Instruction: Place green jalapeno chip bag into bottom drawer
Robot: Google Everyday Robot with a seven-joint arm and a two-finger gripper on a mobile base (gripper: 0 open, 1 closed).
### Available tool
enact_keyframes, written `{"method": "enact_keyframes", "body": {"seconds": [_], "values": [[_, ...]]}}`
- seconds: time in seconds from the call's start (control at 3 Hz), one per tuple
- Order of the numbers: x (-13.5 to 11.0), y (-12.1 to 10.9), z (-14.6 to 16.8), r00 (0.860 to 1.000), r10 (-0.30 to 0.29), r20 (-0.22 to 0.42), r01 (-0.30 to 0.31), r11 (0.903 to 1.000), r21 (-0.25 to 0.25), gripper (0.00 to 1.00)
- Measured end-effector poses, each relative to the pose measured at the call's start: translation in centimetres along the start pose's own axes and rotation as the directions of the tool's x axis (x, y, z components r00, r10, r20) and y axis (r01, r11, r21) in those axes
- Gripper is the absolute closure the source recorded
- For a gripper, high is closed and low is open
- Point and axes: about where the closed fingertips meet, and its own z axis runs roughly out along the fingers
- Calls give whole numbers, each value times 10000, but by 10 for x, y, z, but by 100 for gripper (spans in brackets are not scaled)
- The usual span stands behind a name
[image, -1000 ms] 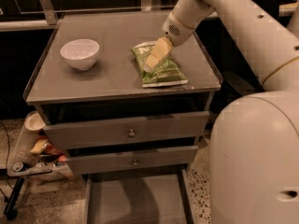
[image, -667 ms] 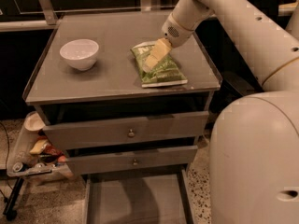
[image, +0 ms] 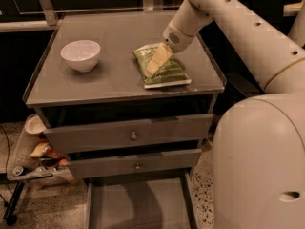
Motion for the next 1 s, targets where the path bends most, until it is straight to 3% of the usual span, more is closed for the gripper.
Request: {"method": "enact_keyframes", "body": {"seconds": [0.33,1.0], "values": [[3,-6,10,9998,-21,-174,23,9999,129,0],[3,-6,10,9998,-21,-175,23,9999,129,42]]}}
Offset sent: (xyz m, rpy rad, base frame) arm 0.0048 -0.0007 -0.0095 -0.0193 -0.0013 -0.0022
